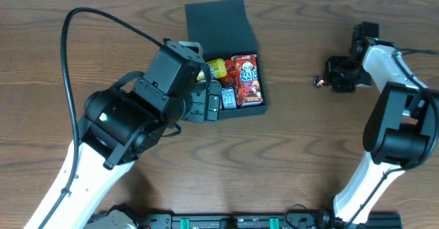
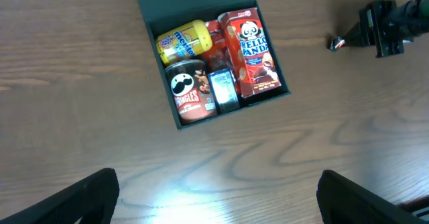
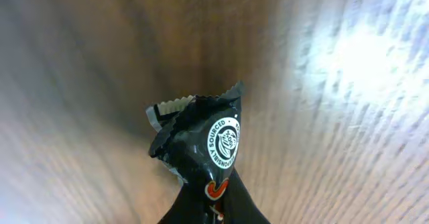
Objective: Pack container
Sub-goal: 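Grasp the black candy bar with the right gripper, then carry the candy bar into the box with the right gripper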
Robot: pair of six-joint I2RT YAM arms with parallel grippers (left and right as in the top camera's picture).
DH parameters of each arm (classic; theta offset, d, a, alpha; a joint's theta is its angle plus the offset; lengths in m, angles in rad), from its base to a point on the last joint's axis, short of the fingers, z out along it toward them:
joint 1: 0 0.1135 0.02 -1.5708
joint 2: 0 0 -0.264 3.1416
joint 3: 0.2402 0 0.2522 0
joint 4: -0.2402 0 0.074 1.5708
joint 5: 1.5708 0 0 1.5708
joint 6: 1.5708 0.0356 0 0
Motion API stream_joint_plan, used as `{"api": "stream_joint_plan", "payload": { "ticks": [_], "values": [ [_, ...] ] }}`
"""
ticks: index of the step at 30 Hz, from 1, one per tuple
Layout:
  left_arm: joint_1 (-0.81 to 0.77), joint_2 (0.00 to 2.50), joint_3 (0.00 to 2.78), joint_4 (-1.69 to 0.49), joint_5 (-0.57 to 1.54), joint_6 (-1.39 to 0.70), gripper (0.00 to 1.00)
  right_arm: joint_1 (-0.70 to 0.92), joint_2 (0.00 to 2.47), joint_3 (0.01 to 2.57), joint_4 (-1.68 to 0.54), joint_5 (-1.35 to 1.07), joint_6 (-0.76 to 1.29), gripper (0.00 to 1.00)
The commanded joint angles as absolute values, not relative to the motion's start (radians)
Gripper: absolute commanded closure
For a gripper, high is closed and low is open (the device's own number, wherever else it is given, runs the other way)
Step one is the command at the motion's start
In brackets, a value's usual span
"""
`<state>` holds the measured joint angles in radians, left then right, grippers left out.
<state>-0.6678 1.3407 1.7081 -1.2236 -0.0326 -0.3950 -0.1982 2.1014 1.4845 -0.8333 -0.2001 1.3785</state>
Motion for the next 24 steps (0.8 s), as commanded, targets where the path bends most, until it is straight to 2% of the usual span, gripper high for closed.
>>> {"api": "stream_joint_plan", "payload": {
  "ticks": [1,7,15,20,24],
  "values": [
    [-0.666,1.341,1.720,-1.227,-0.033,-0.388,0.05,-0.198,2.109,1.539,-0.842,-0.244,1.311,0.98],
    [-0.666,1.341,1.720,-1.227,-0.037,-0.380,0.05,-0.196,2.072,1.669,-0.918,-0.282,1.152,0.98],
    [-0.666,1.339,1.720,-1.231,-0.090,-0.381,0.05,-0.121,1.999,1.884,-1.088,-0.376,0.770,0.99],
    [-0.666,1.317,1.720,-1.248,-0.156,-0.402,0.05,0.049,1.931,1.925,-1.118,-0.378,0.559,0.98],
    [-0.666,1.280,1.720,-1.292,-0.238,-0.460,0.05,0.221,1.925,1.924,-1.084,-0.370,0.525,0.98]
  ]
}}
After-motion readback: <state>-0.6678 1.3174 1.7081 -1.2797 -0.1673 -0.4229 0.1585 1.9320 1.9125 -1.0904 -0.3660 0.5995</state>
